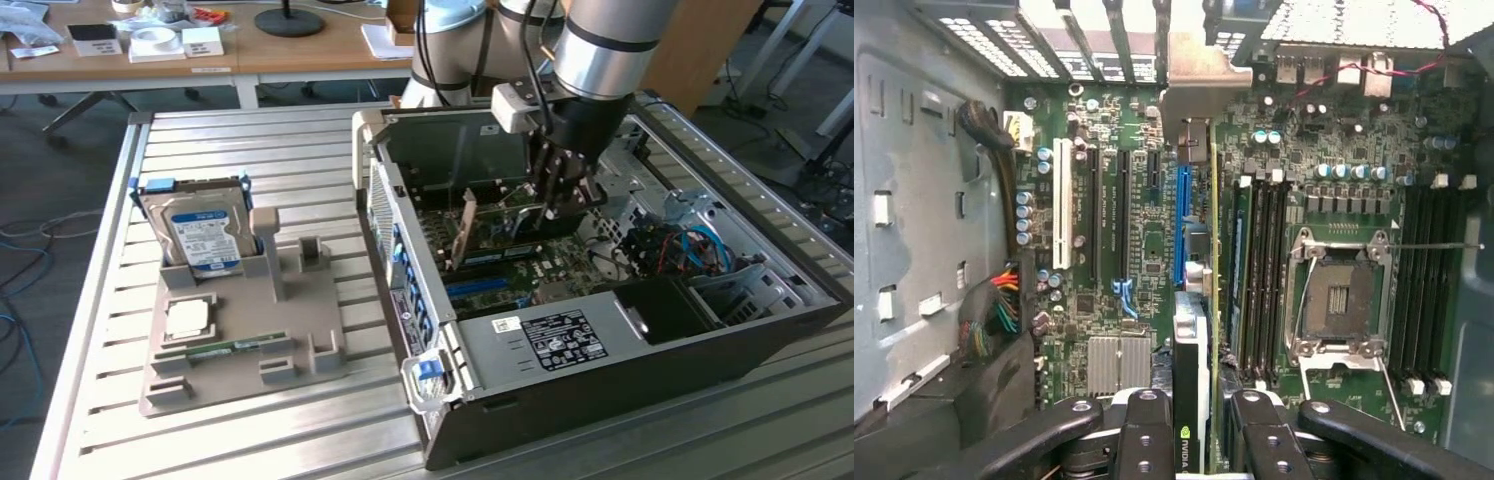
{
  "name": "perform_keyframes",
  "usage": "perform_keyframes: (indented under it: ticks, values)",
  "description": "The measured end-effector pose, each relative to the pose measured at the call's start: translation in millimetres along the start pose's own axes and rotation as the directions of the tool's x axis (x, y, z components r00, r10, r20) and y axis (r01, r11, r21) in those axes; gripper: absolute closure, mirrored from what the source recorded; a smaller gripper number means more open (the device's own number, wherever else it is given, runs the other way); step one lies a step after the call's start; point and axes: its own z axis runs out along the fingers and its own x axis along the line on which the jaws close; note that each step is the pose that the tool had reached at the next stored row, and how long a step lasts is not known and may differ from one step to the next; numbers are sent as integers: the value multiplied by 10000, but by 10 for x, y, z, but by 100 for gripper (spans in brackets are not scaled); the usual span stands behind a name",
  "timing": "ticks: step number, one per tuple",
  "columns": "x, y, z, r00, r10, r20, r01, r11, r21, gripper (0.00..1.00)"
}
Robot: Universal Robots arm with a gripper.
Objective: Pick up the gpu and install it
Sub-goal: 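Insert the gpu into the slot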
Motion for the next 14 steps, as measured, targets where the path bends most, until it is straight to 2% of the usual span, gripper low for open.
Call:
perform_keyframes:
  ticks: [4,9,14]
  values:
    - [1,1,11,9994,353,-17,-353,9994,11,73]
    - [4,15,98,9993,369,-20,-369,9993,11,73]
    - [7,50,185,9993,374,-89,-374,9993,13,73]
